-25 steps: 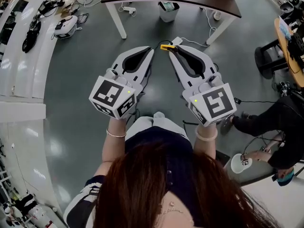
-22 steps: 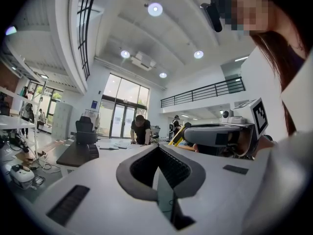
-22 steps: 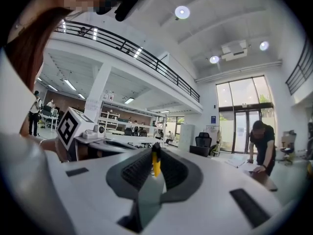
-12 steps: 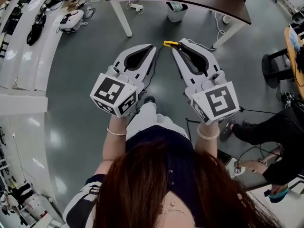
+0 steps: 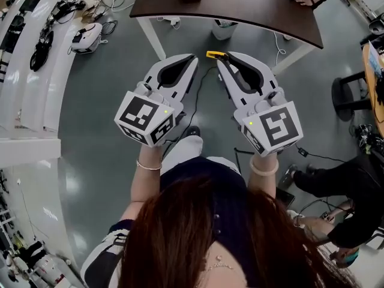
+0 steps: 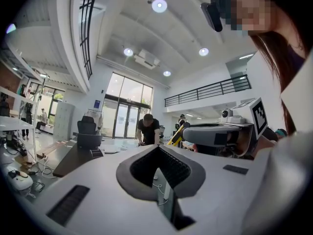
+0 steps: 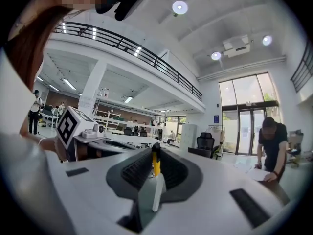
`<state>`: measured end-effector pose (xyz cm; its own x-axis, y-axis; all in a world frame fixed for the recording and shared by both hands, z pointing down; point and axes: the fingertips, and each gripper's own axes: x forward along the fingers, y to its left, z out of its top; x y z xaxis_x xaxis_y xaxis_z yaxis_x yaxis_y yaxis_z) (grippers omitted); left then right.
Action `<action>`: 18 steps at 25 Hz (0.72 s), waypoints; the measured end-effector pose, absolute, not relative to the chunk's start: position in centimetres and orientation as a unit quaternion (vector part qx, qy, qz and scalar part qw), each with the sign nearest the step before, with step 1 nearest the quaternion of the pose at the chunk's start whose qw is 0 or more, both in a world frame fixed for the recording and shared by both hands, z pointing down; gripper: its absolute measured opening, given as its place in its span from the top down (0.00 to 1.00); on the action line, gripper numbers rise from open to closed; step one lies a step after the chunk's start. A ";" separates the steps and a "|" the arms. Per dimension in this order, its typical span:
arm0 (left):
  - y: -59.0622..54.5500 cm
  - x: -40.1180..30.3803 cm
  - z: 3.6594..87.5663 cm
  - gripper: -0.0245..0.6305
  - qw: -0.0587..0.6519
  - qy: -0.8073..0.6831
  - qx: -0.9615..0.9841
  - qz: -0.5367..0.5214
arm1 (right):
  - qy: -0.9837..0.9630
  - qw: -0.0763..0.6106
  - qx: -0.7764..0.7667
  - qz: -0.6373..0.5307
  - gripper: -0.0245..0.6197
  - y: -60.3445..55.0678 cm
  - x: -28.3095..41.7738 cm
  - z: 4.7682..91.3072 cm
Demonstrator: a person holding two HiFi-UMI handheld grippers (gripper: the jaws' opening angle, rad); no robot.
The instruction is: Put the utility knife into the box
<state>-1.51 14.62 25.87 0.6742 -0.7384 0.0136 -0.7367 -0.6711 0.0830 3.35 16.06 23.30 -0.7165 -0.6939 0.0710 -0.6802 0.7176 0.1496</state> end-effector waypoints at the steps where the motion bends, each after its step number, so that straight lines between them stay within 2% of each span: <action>1: 13.3 -1.7 25.6 0.96 0.039 -0.402 0.915 -0.012 | -0.924 0.061 0.373 -0.059 0.87 14.8 3.2 23.1; 18: -6.5 -2.1 28.4 0.96 0.066 -0.415 0.907 -0.013 | -0.927 0.062 0.369 -0.042 0.87 -5.3 3.3 25.0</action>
<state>-2.11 -6.47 28.40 0.6550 -0.7550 0.0319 -0.7516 -0.6464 0.1313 3.34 -5.31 24.97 -0.7203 -0.6884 0.0849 -0.6780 0.7246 0.1236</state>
